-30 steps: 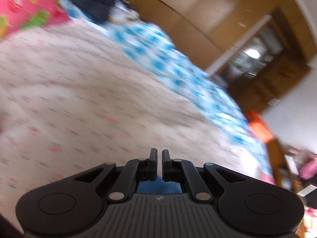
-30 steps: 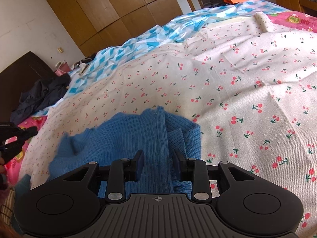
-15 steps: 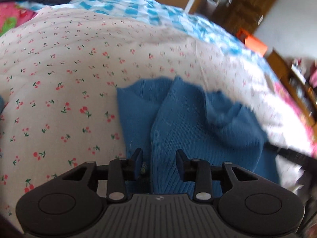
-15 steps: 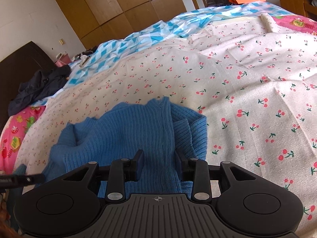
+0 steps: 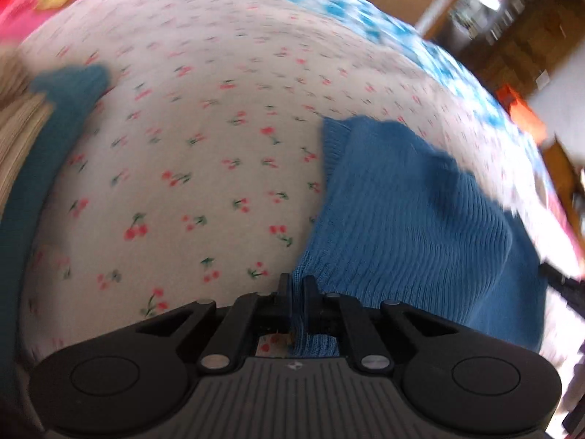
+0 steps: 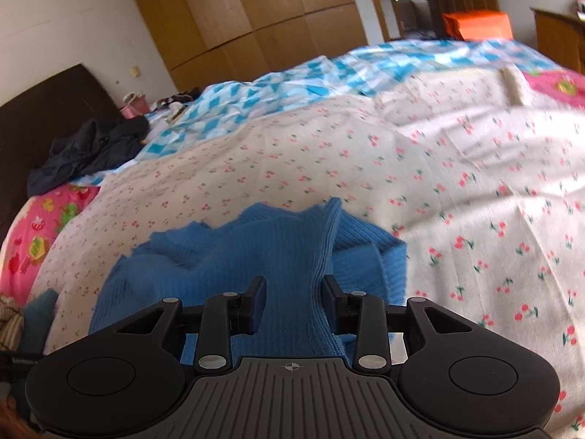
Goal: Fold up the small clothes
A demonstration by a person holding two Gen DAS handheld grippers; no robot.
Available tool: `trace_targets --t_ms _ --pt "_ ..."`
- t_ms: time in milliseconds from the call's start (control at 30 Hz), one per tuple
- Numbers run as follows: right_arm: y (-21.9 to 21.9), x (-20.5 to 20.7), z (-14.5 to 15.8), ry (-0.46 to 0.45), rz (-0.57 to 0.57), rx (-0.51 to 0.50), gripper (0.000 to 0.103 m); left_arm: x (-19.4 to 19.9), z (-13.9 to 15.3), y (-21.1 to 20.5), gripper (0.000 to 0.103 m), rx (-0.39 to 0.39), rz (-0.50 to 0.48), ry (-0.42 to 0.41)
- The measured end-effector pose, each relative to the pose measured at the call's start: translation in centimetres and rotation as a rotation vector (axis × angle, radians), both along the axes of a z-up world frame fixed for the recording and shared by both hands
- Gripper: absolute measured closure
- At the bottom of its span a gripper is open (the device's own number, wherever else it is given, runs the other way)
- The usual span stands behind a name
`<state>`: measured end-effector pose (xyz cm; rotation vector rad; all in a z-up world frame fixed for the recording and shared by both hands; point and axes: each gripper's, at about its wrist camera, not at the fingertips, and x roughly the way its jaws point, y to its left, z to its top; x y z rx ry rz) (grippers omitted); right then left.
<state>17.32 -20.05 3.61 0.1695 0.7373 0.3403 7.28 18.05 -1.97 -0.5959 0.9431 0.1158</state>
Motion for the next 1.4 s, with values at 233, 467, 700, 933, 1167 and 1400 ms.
trace_targets --t_ms 233,467,700,933,1167,1400 --pt "1.8 0.9 -0.1 -0.003 -0.017 -0.089 0.07 -0.7 0.3 -1.1 0.087 0.061 -0.001 -0.045" --pt "-1.2 2.6 -1.6 0.098 -0.132 -0.127 0.069 -0.1 0.3 -1.1 0.085 0.073 -0.004 -0.075" --pt "-1.5 3.3 -3.4 0.128 -0.107 -0.047 0.068 0.9 1.1 -1.4 0.081 0.046 -0.015 -0.124" --pt "-1.2 4.0 -3.3 0.122 -0.062 -0.033 0.073 2.3 1.5 -1.9 0.078 0.055 0.005 -0.13" --pt "-1.4 5.7 -3.8 0.146 -0.051 0.0 0.072 3.7 2.1 -2.7 0.077 0.077 0.024 -0.161" --pt "-4.8 3.9 -2.1 0.072 -0.173 0.103 0.097 5.1 2.3 -3.8 0.076 0.106 0.026 -0.195"
